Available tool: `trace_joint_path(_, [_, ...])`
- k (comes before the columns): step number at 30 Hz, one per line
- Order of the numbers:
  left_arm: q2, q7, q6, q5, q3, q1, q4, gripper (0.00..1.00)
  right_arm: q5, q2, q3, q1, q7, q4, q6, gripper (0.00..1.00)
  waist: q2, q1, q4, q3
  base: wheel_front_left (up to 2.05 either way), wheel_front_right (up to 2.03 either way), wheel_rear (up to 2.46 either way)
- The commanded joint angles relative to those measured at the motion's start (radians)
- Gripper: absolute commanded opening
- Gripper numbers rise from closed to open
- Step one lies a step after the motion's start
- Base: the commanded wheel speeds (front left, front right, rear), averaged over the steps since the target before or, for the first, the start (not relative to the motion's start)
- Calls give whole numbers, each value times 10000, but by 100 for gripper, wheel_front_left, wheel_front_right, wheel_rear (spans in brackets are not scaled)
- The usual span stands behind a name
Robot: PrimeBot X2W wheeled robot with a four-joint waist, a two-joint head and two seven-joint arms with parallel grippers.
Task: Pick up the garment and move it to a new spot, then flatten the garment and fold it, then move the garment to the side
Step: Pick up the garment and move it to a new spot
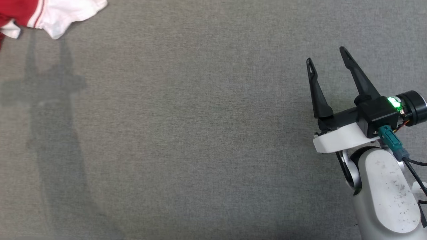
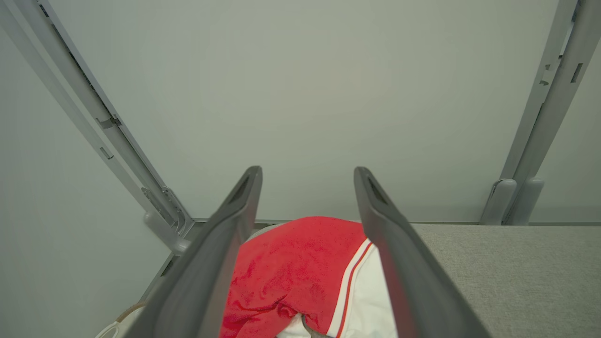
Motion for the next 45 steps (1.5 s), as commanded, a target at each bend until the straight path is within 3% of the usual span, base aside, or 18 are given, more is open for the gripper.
trace_joint_path(1, [-71,58,24,-152,-122,-280,300,100,-112,-31,-17,73,75,-269,-15,100,0,-1,-967,1289,0,0,0])
trace_joint_path(9, [-403,545,23,-1292,-1566,-707,1769,100,-555,-31,-289,511,569,-1772,-15,100,0,-1,-915,2051,0,0,0])
trace_joint_path(20, [-159,775,28,-2205,-2931,-970,3697,100,-684,-31,-215,539,835,-2431,-15,100,0,-1,-774,2278,0,0,0])
trace_joint_path(21, [-139,902,34,-2289,-3020,-965,3865,87,-674,-32,-201,538,833,-2425,-15,100,0,-1,-775,2272,0,0,0])
trace_joint_path(23, [-75,1092,34,-2416,-3196,-957,4133,44,-641,-32,-187,512,813,-2408,-15,100,0,-1,-781,2257,0,0,0])
trace_joint_path(26, [11,1186,34,-2556,-3342,-1029,4387,0,-612,-31,-182,468,776,-2381,-15,100,0,-1,-801,2232,0,0,0])
trace_joint_path(36, [446,138,32,-2415,-3776,-1675,4708,0,-466,-31,-263,396,547,-2146,-15,100,0,-1,-838,1894,0,0,0])
trace_joint_path(45, [1025,-664,25,-2112,-4483,-2057,4407,0,122,-31,-143,369,-12,-1298,-15,100,0,-1,-1078,719,0,0,0])
